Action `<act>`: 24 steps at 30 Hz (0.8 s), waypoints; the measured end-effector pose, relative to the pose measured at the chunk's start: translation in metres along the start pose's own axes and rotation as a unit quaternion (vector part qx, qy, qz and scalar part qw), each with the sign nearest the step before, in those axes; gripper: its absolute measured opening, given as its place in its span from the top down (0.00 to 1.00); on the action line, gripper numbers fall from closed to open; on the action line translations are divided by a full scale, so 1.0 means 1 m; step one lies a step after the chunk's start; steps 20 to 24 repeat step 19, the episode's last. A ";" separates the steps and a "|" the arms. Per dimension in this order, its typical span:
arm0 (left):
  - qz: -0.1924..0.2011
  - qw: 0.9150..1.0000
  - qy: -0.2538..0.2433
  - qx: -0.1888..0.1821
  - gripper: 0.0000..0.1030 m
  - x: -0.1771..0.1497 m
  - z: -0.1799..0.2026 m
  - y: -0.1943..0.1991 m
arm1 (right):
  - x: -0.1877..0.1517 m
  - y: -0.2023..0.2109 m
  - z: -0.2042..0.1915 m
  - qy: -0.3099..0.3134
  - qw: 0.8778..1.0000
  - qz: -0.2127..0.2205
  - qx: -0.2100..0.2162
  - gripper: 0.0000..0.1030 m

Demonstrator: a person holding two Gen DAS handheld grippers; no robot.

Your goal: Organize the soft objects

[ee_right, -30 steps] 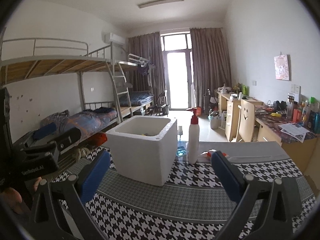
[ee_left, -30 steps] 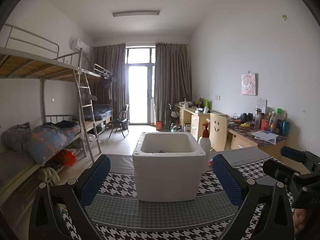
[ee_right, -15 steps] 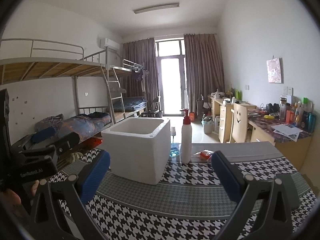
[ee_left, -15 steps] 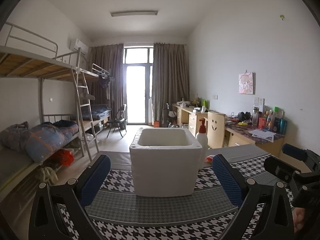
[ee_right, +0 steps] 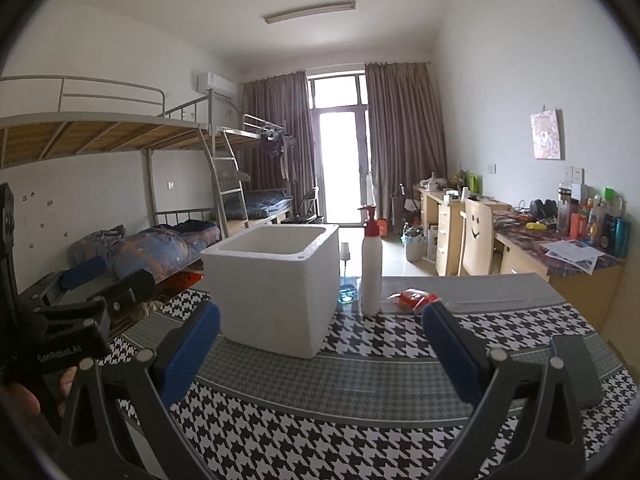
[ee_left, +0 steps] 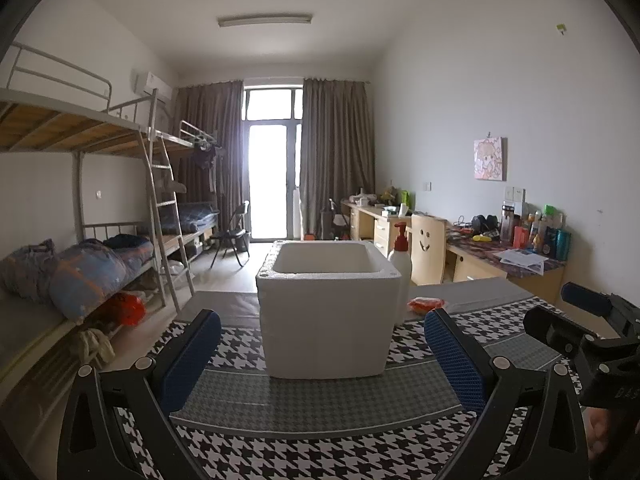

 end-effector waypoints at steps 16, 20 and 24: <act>-0.006 1.000 -0.002 -0.006 0.01 -0.007 0.002 -0.001 | -0.004 -0.003 0.006 -0.010 1.000 -0.008 0.001 0.01; -0.008 1.000 -0.005 -0.003 0.01 -0.007 0.002 -0.001 | -0.005 -0.003 0.005 -0.009 1.000 -0.009 0.002 0.01; -0.008 1.000 -0.005 -0.003 0.01 -0.007 0.002 -0.001 | -0.005 -0.003 0.005 -0.009 1.000 -0.009 0.002 0.01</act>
Point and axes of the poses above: each gripper's, at about its wrist camera, not at the fingertips, and y roughly against the way its jaws point, z to its right, x to its top, the point moved 9 cm from there along -y, roughly the way its jaws point, and after that the axes turned 11 degrees about -z, right-handed, at the moved point
